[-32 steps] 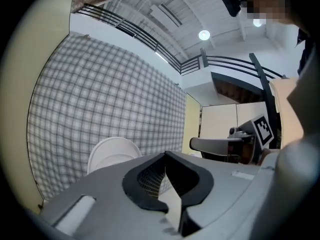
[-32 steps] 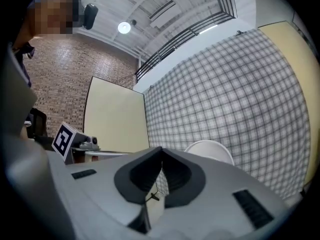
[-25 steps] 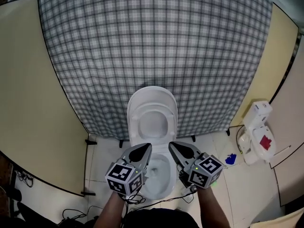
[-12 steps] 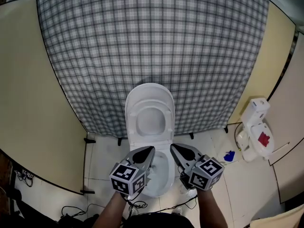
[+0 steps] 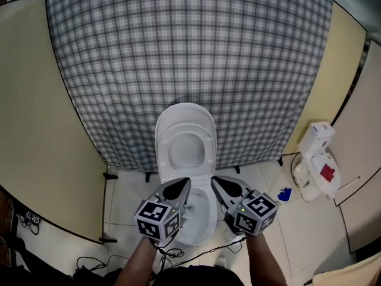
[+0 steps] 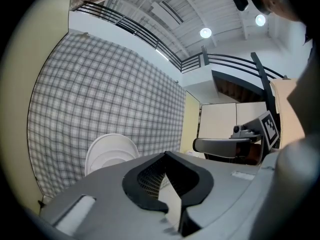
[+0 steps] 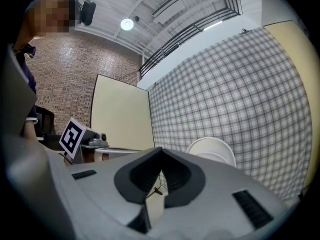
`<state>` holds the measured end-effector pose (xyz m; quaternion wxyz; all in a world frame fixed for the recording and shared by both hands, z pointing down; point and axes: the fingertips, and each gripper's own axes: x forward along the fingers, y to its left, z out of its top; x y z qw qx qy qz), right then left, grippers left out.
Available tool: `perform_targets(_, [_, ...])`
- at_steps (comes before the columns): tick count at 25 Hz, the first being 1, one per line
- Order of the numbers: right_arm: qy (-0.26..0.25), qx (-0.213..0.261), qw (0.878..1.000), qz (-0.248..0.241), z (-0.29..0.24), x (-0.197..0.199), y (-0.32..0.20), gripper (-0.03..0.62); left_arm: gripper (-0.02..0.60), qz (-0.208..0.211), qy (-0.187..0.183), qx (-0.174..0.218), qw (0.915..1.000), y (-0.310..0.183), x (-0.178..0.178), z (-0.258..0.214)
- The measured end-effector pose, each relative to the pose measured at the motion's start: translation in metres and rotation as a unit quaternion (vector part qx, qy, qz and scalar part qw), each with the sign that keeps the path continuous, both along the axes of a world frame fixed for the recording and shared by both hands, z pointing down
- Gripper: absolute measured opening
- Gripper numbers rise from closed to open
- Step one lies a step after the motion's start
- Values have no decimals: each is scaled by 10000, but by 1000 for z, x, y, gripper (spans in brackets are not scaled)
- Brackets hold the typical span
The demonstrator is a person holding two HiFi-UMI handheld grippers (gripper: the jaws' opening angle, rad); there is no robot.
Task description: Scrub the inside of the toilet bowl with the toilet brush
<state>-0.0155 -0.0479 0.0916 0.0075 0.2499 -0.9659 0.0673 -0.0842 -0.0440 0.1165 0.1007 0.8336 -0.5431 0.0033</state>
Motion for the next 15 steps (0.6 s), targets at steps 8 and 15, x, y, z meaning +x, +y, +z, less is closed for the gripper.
perform_targets(8, [45, -5, 10000, -49, 1, -1, 0, 9, 8, 10, -21, 55, 10000, -1, 1, -3])
perform_targets(15, [56, -25, 9998, -184, 3, 3, -2, 9, 8, -5, -35, 31, 10000, -4, 9, -4])
